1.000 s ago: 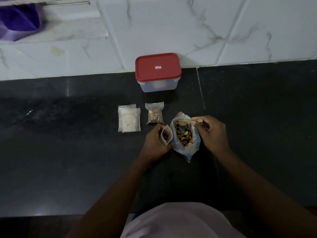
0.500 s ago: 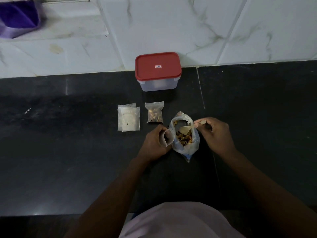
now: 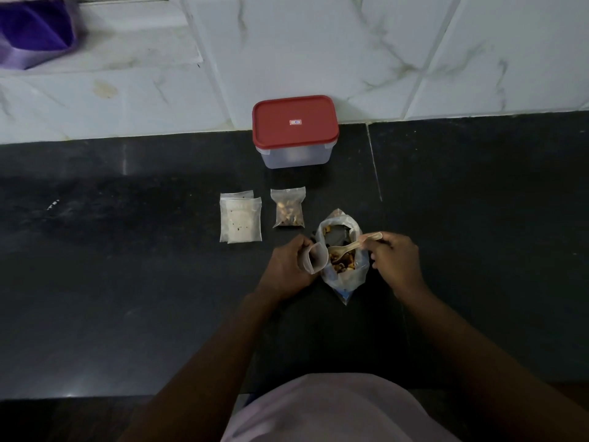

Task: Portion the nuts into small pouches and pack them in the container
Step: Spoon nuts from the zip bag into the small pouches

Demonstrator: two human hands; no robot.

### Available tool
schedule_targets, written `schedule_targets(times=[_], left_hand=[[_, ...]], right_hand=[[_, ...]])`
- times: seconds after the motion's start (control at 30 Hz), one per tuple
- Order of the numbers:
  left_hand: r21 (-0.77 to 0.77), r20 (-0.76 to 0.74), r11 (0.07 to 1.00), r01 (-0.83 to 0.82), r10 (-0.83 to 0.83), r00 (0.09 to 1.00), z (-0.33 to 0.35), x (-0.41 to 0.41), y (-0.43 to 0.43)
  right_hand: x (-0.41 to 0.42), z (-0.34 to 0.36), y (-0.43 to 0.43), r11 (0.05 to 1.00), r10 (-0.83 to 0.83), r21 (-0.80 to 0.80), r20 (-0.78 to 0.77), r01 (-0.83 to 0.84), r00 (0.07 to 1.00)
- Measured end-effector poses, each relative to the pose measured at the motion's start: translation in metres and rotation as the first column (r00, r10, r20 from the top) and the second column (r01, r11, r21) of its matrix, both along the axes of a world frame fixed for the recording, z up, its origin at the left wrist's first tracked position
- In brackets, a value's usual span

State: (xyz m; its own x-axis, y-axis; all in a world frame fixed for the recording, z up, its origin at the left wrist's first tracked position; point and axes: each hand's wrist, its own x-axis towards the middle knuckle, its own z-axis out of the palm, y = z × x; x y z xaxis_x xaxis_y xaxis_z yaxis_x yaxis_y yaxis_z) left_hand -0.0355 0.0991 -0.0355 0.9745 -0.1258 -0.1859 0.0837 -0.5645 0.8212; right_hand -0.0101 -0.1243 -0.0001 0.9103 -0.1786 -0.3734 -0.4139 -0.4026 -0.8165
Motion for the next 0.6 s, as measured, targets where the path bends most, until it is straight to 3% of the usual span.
schedule_targets(times=[0.3,0.6], left_hand=[[-0.016,-0.011,1.000,-0.013,0.012,1.000,-0.003,0.000,-0.002],[-0.070,-0.040,0.996,-0.061,0.058,0.998,0.001,-0.002,0.000]], right_hand=[[0.006,-0.007,-0.003,0.951,-0.181,0.207,-0.235,0.231,0.955],[0.002,-0.002,-0.012,0.848,-0.303,0.355,-0.287,0.395,0.909]])
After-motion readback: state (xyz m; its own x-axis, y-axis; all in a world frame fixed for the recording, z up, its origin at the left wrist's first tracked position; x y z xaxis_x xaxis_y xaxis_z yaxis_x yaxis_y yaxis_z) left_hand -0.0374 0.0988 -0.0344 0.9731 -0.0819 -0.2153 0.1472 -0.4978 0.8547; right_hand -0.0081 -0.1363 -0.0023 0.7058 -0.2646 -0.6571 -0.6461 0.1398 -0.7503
